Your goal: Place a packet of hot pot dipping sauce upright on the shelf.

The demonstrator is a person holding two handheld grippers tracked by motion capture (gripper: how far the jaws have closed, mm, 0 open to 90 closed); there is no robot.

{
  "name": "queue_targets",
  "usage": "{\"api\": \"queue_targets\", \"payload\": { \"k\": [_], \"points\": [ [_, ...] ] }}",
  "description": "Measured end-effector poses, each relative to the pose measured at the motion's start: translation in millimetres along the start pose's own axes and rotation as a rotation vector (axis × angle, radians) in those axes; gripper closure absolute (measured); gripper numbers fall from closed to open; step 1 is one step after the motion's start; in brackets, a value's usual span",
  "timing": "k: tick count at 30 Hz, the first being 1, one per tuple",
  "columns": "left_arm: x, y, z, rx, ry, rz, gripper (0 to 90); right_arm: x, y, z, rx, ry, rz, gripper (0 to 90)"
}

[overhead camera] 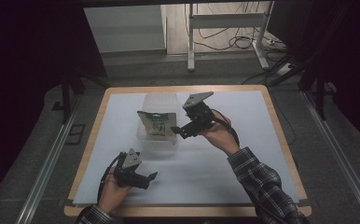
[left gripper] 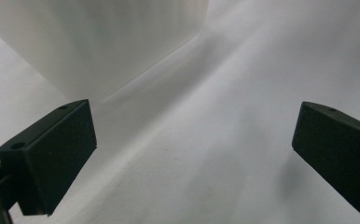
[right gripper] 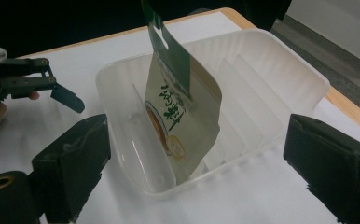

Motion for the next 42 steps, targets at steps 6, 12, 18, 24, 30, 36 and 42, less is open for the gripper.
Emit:
{"api": "queue_targets", "payload": {
  "k": [6, 12, 18, 24, 30, 36, 42],
  "points": [
    [0.3, -0.2, -0.1, 0.000, -0.002, 0.000, 0.0, -0.8, 4.8, 6.3, 0.001, -0.003, 0.001, 5.7],
    [0.7, -0.5, -0.2, 0.000, 0.000, -0.001, 0.0, -0.6, 10.0, 12.9, 0.008, -0.015, 0.000, 4.8],
    [1.0, -0.7, -0.3, -0.001, -0.002, 0.001, 0.0, 0.1, 12.5, 20.7, 0.002, -0.020, 0.009, 4.5],
    [1.5, -1.2, -0.4, -0.005, -0.006, 0.002, 0.0, 1.6, 16.1, 27.5, 0.004, -0.030, 0.015, 4.4],
    [1.6, -1.3, -0.4, -0.006, -0.007, 0.003, 0.0, 2.7, 19.8, 31.7, 0.006, -0.033, 0.016, 4.2],
    [1.8, -1.6, -0.4, -0.007, -0.009, 0.005, 0.0, 2.4, 24.1, 36.1, 0.005, -0.044, 0.008, 3.3],
    [2.0, -1.9, -0.4, -0.008, -0.009, 0.005, 0.0, 1.9, 26.8, 39.6, 0.004, -0.051, 0.005, 1.5]
  ]
}}
Point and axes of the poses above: each handheld gripper's, and its own axes: y roughly backward along the jaws, z roughly out of its underside, x roughly to its right, the point moved 2 cm from there along -y, roughly forward along the jaws, and after that the axes turned 11 degrees about -y, right-handed, at the moved point
